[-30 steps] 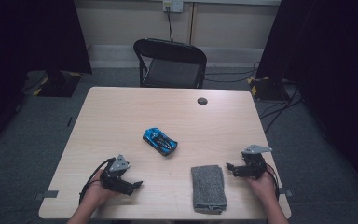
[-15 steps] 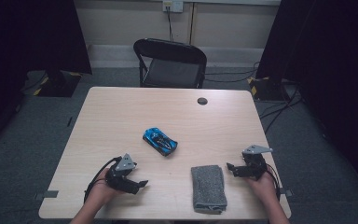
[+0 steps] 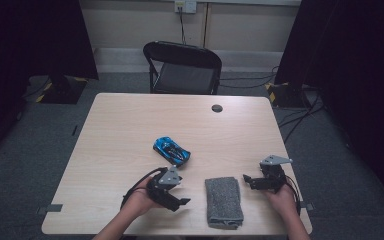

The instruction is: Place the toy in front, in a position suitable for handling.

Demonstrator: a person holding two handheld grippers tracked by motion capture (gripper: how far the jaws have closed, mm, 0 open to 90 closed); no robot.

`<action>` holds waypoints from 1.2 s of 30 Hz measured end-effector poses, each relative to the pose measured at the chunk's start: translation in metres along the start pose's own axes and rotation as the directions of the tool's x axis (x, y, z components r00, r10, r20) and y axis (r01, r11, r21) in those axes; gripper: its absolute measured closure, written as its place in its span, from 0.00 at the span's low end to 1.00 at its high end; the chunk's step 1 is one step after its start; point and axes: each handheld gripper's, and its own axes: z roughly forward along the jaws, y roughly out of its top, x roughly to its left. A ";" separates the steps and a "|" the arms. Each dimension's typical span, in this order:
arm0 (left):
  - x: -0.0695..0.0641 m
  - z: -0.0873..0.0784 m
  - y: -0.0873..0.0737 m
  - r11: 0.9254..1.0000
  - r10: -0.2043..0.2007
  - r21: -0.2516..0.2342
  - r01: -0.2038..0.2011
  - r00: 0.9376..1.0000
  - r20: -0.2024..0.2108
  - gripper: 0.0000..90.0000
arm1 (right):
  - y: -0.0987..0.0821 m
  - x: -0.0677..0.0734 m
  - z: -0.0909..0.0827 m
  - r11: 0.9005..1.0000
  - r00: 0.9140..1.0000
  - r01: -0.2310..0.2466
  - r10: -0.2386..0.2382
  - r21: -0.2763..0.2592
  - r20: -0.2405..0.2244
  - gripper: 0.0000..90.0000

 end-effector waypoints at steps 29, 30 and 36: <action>-0.015 0.077 0.051 0.992 0.096 0.071 -0.105 0.988 0.124 0.38 | 0.000 0.000 0.000 1.000 1.000 -0.003 0.003 -0.001 0.001 0.14; -0.013 0.072 0.048 0.991 0.098 0.082 -0.108 0.988 0.119 0.38 | 0.000 0.000 0.000 1.000 1.000 -0.002 0.002 -0.001 0.001 0.14; 0.006 0.030 0.013 0.992 0.057 0.112 -0.063 0.997 0.056 0.38 | 0.000 0.000 0.000 1.000 1.000 -0.003 0.003 -0.001 0.001 0.14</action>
